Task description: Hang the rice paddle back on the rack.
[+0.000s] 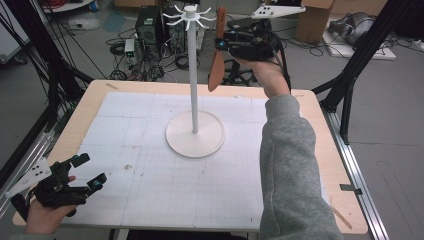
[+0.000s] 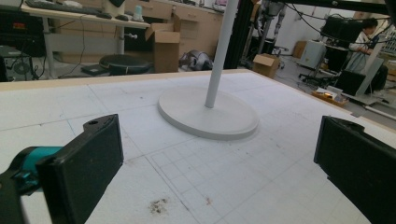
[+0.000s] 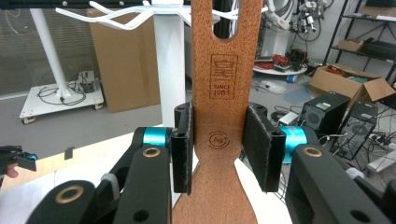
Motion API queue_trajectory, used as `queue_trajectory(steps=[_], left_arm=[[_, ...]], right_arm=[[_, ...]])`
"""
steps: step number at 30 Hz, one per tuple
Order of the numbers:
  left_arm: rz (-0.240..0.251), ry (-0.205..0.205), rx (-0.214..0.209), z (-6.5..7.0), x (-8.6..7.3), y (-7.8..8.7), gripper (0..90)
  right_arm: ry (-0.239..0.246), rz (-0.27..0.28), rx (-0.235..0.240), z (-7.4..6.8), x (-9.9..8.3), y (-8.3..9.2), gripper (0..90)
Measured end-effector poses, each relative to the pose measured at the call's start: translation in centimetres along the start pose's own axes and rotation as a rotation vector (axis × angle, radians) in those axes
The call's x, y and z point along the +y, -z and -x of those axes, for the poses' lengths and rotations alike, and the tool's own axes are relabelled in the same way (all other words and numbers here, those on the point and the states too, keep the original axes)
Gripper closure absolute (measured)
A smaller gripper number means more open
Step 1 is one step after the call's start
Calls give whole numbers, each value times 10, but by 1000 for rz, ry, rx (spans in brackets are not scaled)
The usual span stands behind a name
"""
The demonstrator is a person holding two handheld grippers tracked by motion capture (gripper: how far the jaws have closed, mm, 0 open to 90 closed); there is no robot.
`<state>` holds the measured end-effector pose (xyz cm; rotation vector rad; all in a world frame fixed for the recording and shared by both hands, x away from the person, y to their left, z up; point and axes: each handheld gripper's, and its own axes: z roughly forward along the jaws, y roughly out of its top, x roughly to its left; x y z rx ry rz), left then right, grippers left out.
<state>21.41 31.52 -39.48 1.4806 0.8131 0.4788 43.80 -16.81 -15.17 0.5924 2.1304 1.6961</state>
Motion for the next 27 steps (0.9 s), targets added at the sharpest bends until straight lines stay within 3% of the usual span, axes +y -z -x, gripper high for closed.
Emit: queue_trajectory(steps=[27], left_arm=[[-3, 9, 9, -2, -2, 1, 18]], right_arm=[[11, -10, 62, -8, -1, -17, 650]])
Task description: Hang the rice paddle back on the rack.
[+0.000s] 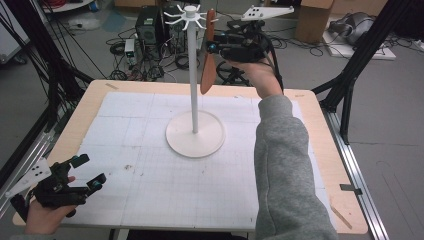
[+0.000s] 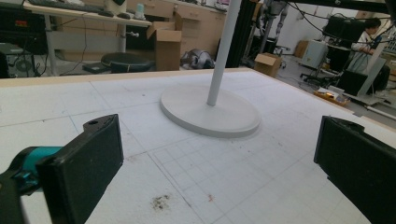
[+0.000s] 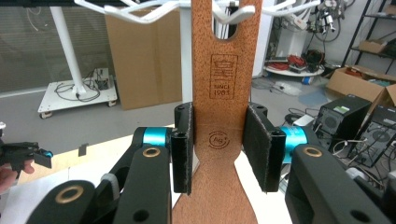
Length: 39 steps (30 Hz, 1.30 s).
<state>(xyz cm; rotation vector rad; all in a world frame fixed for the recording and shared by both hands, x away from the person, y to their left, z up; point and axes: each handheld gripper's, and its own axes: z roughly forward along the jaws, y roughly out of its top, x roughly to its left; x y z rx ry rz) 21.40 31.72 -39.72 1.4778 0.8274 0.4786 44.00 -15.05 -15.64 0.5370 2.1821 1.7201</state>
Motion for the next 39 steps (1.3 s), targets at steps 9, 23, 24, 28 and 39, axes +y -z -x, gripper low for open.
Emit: queue_trajectory(steps=[9, 23, 24, 28, 39], left_arm=[[-3, 4, 4, -1, -1, 1, 18], [-11, 4, -5, -1, -2, -5, 18], [-11, 4, -5, -1, -2, -5, 18], [-9, 7, -12, -2, -1, -9, 18], [38, -6, 27, -15, 13, -3, 18]], right_arm=[[8, -29, -6, -1, -4, -5, 650], [42, -4, -49, -11, -3, 0, 510], [42, -4, -49, -11, -3, 0, 510], [39, 11, -45, -15, -4, 8, 337], [49, -27, -68, -23, -37, 16, 0]])
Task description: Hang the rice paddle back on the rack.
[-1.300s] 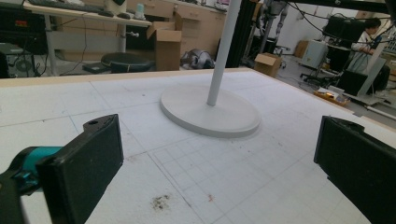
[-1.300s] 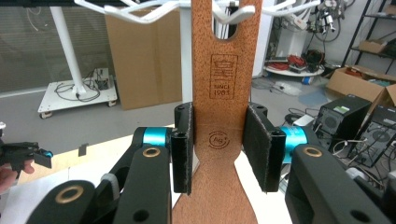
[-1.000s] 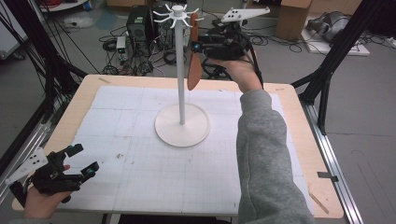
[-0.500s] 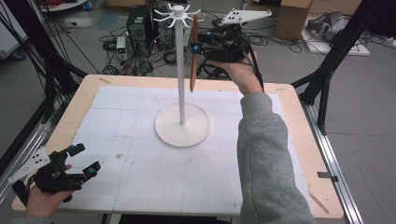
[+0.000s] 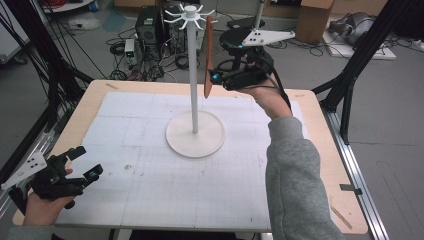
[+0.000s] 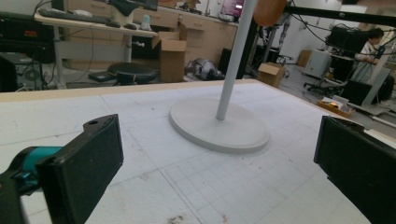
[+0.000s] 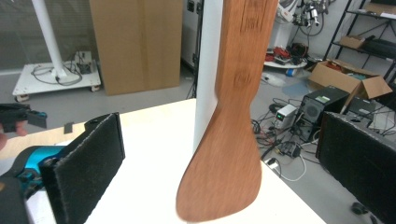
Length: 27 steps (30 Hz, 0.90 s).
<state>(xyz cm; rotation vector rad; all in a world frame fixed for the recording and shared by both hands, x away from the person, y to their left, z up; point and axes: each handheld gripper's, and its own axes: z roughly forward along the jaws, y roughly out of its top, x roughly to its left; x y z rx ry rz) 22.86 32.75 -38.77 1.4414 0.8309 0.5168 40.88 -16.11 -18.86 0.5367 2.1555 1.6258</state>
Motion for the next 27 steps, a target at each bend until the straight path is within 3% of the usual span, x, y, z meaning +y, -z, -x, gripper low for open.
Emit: queue_trajectory(steps=[8, 18, 27], left_arm=[[29, 2, 5, -3, 5, -2, 18], [14, -1, -15, -3, 1, -14, 18], [3, -14, -26, -1, 0, -21, 18]], right_arm=[[-12, 31, -4, -6, -21, 15, 0], [-42, 27, -18, -22, -65, 40, 0], [-71, 40, -33, -29, -99, 58, 0]])
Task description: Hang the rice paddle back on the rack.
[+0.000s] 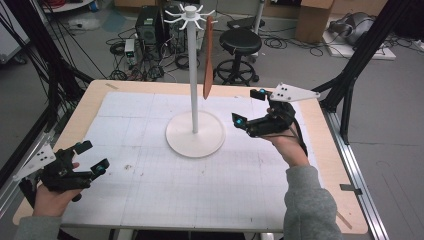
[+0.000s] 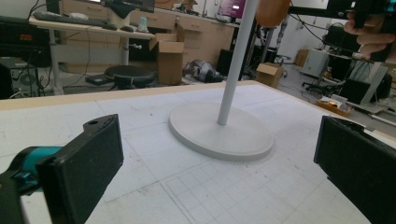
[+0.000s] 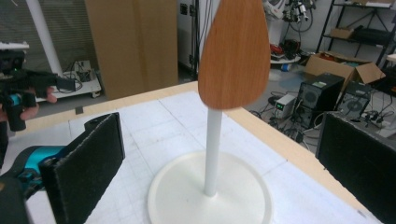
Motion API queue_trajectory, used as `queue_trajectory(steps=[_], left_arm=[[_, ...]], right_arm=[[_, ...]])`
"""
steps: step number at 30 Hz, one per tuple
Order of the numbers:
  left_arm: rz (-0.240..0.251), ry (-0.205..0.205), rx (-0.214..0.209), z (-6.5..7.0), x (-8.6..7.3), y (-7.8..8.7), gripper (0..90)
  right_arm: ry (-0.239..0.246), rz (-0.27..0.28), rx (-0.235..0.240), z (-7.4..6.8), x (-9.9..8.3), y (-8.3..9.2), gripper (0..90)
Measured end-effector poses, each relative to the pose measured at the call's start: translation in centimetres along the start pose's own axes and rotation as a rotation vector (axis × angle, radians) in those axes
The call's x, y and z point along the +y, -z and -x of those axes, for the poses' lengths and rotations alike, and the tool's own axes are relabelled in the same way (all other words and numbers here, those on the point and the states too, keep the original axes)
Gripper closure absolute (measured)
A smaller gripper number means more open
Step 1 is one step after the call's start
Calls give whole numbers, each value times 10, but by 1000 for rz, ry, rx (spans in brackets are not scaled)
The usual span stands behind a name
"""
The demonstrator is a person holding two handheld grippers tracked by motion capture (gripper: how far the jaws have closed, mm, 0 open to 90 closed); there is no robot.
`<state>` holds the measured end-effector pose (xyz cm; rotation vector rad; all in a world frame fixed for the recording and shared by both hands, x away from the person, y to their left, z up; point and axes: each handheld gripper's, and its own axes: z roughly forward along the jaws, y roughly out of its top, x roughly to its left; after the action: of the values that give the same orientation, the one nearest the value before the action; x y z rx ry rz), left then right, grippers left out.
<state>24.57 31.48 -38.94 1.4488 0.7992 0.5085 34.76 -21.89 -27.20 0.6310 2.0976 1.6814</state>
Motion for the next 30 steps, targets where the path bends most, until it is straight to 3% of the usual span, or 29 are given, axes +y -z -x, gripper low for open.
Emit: queue_trajectory(steps=[11, 18, 22, 30], left_arm=[[-2, -22, -20, 8, 1, -3, 18], [-15, -43, -39, 12, 1, -6, 18], [-22, -60, -48, 17, 1, -9, 18], [-37, -78, -61, 21, 0, -13, 18]], right_arm=[[-11, 32, -10, -13, -31, 22, 0], [-38, 45, -24, -14, -61, 42, 0], [-72, 41, -45, -13, -87, 55, 0], [-130, 38, -92, -10, -121, 73, 0]])
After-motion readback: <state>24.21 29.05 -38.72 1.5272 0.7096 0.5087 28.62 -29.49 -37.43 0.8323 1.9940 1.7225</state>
